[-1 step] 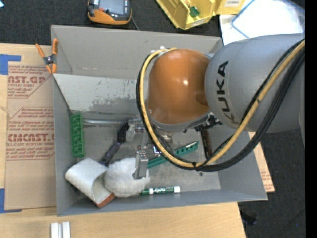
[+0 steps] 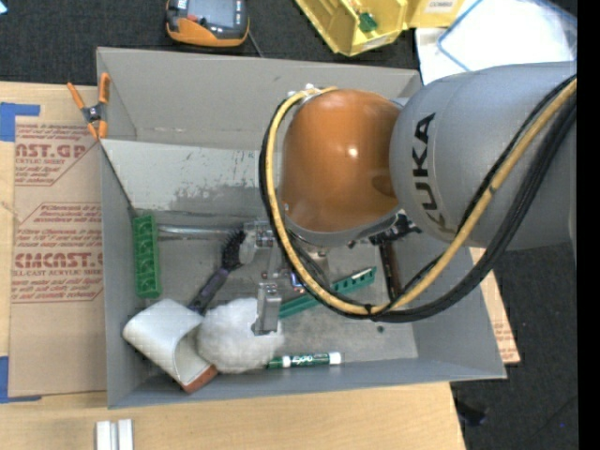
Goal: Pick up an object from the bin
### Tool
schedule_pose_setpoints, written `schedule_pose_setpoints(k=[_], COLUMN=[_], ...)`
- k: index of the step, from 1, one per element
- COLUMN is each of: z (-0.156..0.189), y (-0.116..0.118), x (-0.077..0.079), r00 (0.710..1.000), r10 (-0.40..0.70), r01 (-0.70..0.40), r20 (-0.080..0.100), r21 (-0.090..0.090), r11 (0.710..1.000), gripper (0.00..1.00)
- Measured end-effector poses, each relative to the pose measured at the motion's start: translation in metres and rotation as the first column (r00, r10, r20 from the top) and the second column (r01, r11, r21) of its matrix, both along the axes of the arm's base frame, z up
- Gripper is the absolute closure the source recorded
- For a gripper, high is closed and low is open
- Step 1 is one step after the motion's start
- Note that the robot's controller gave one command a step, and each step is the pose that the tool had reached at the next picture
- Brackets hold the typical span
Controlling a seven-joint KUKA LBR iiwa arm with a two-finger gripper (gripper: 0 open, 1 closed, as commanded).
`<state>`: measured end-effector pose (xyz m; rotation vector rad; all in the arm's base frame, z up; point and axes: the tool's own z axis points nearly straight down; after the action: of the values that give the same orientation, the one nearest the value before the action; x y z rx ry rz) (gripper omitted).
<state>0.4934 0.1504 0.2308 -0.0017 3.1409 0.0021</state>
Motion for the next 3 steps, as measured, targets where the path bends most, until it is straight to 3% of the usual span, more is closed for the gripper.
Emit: schedule_pose_setpoints(k=[1,2,3], z=[-0.074,-0.117,-0.099], y=[-0.002,0.015,0.022], x=[0.009,0.024,0.025], r00=[0.987,0.988,0.978], r10=[0.158,0.154,0.207], r01=[-0.158,-0.154,-0.207], r20=[0.003,0.003,-0.002], r21=[0.0,0.001,-0.002], r11=[0.987,0.988,0.978], gripper=[0.0,0.0,0.0])
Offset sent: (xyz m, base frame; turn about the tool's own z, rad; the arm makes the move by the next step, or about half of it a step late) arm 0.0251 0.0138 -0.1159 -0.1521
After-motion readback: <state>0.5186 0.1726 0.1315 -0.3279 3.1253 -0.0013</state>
